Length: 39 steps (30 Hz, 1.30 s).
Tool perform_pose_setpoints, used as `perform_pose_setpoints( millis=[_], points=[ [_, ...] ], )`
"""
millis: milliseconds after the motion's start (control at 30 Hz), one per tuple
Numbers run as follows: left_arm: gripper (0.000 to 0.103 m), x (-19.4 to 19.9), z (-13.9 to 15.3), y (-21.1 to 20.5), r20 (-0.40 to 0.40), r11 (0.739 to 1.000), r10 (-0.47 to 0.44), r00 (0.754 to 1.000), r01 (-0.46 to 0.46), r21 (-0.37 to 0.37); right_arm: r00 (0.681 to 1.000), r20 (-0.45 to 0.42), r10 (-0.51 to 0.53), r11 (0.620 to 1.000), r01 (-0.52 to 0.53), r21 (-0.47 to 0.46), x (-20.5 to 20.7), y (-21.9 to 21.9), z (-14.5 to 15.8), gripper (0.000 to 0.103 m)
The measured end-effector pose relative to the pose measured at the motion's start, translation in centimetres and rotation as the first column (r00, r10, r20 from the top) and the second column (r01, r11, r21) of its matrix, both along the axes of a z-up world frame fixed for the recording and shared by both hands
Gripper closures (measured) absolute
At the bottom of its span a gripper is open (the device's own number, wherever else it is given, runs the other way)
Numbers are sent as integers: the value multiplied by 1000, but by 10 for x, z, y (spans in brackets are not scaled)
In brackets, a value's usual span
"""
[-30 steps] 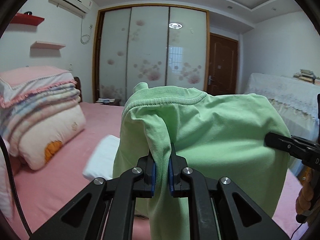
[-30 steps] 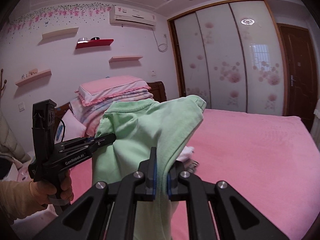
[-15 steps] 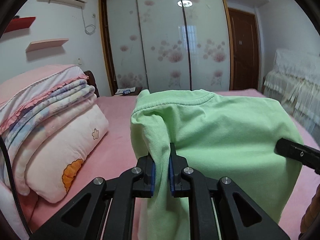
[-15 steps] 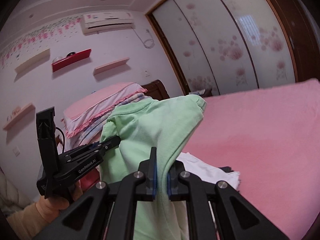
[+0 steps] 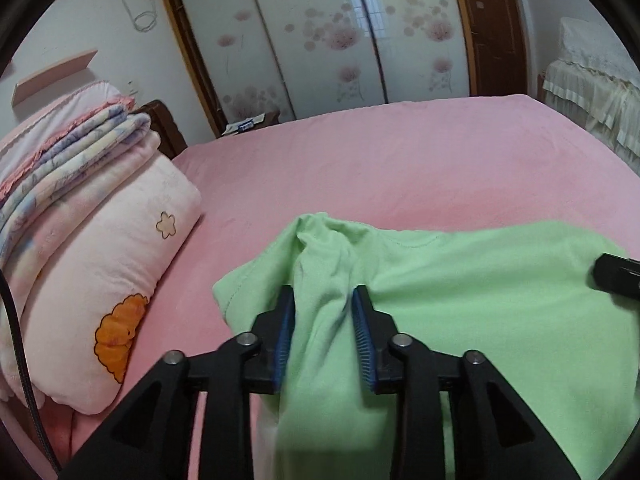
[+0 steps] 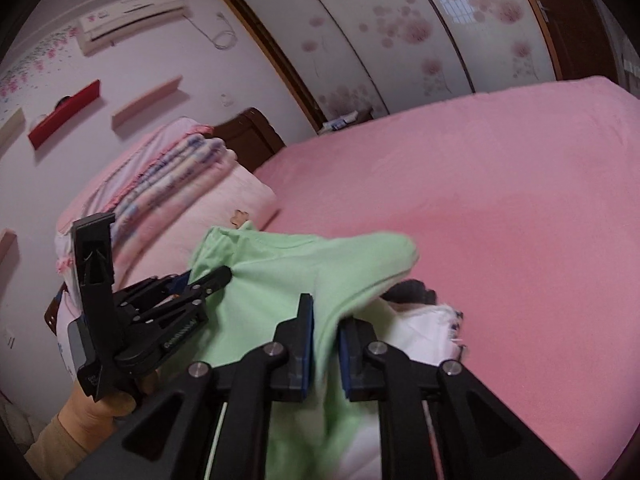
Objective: Fold small clothes
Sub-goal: 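Lift the folded shirt with the left gripper and carry it to the clothes stack, then lay the shirt on the stack with the left gripper and adjust it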
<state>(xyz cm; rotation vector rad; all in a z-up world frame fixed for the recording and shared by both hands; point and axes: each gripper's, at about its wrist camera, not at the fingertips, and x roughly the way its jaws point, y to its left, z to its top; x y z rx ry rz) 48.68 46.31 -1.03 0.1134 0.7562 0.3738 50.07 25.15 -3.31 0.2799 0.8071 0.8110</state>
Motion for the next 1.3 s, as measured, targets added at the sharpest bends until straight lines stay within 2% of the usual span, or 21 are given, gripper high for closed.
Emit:
perform_pose_setpoints(
  millis=[67, 133, 200, 333, 433, 500, 600, 667, 733, 833, 867, 1000, 1133, 1300],
  points=[
    [66, -6, 9, 8, 29, 999, 32, 999, -31, -36, 1000, -10, -13, 1000, 13, 24, 1, -11, 1, 76],
    [54, -16, 21, 15, 76, 996, 62, 995, -56, -72, 999, 6, -32, 999, 32, 33, -1, -24, 9, 66],
    [40, -29, 33, 16, 126, 994, 91, 988, -83, -68, 1000, 13, -20, 999, 20, 39, -8, -36, 17, 65],
    [39, -74, 54, 11, 199, 993, 87, 976, -70, -92, 999, 21, 47, 999, -48, 26, -36, -55, 30, 65],
    [38, -122, 59, 8, 242, 987, 101, 965, -66, -146, 994, 35, 106, 994, -106, -2, -71, -70, 33, 65],
    [38, -150, 52, 7, 254, 979, 121, 960, -72, -191, 989, 44, 140, 990, -140, -12, -93, -77, 35, 65],
    [38, -193, 34, 6, 261, 950, 167, 951, -85, -301, 979, 30, 200, 980, -199, -25, -130, -86, 28, 65],
    [38, -218, 18, 4, 271, 922, 207, 940, -95, -375, 973, 33, 228, 973, -226, -48, -150, -86, 22, 65],
    [38, -233, -1, 2, 261, 883, 229, 938, -87, -461, 964, 36, 265, 962, -262, -73, -168, -78, 16, 65],
    [38, -240, -25, -6, 234, 835, 221, 947, -59, -548, 957, 12, 290, 954, -288, -83, -181, -61, 6, 65],
    [38, -239, -31, -9, 228, 824, 220, 948, -56, -564, 958, 12, 287, 954, -285, -87, -181, -58, 5, 65],
    [38, -222, -53, -7, 209, 739, 194, 959, -3, -673, 962, 17, 274, 954, -269, -132, -179, -40, -5, 65],
    [38, -209, -64, -1, 249, 653, 188, 950, 68, -755, 967, 27, 253, 962, -249, -114, -176, -40, -8, 65],
    [39, -200, -73, 7, 269, 560, 226, 936, 101, -822, 971, 23, 238, 968, -235, -86, -169, -43, -8, 65]
  ],
)
